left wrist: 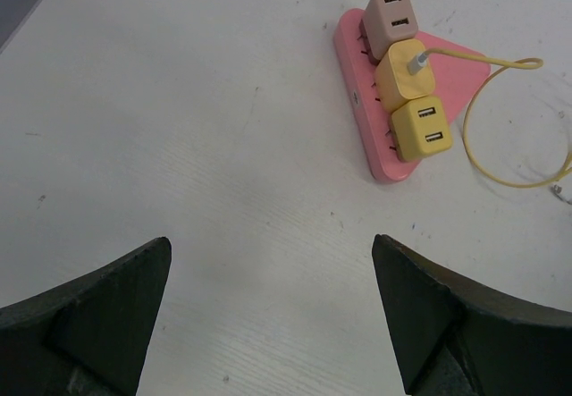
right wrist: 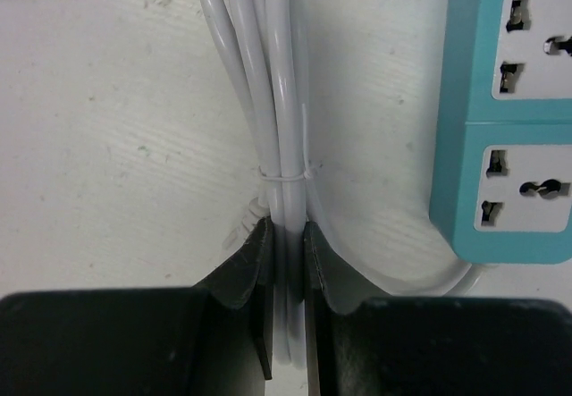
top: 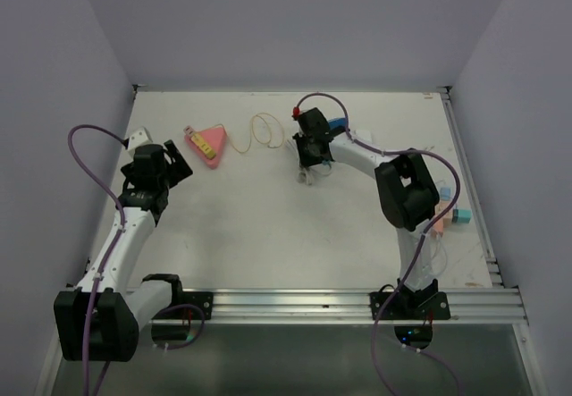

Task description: Pull the plug off the socket

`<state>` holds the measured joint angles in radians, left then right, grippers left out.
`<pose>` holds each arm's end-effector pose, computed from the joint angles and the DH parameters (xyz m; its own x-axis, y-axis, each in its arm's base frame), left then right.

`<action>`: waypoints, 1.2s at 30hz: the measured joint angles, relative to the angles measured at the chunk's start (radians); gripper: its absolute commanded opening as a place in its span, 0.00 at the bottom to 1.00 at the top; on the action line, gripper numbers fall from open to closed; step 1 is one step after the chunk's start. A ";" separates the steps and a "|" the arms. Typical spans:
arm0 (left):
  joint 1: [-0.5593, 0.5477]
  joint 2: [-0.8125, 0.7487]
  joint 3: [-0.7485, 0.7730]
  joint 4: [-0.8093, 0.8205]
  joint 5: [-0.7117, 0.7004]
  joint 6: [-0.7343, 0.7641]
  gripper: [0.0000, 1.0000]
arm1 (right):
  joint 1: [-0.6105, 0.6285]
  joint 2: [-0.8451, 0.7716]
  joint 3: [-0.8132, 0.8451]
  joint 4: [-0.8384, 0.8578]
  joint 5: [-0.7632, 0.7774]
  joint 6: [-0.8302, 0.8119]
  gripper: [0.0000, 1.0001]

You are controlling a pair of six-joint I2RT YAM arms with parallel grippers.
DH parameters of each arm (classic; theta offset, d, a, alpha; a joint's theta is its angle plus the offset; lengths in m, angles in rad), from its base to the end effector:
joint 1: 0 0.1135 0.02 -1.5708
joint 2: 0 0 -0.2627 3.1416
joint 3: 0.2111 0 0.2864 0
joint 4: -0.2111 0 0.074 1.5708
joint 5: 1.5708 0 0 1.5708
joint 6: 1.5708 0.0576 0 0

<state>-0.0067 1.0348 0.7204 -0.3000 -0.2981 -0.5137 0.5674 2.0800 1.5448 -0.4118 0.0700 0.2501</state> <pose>0.2763 0.0151 0.2354 -0.3873 -0.4671 -0.7949 -0.4867 0.8358 -0.2541 0.4207 0.2634 0.1450 -0.7873 -0.2090 -0.5800 -0.3166 0.9443 0.0896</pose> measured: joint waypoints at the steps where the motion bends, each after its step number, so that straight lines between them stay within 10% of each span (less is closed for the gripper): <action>1: 0.000 0.000 0.000 0.000 0.002 0.000 0.98 | -0.010 0.005 0.010 -0.001 0.001 0.000 0.08; 10: 0.000 0.011 0.000 0.007 0.027 0.000 0.98 | -0.024 -0.028 0.000 0.003 -0.053 0.001 0.66; 15: 0.000 0.032 0.000 0.008 0.060 0.001 0.98 | -0.018 -0.193 -0.080 0.012 -0.123 0.005 0.80; 36: -0.009 0.339 0.182 0.044 0.196 -0.109 0.95 | -0.017 -0.771 -0.538 0.047 -0.204 0.033 0.89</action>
<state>-0.0154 1.3735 0.9020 -0.2562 -0.1020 -0.6228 0.5507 1.3087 1.0069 -0.3653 -0.1345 0.2829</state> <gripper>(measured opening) 0.963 0.888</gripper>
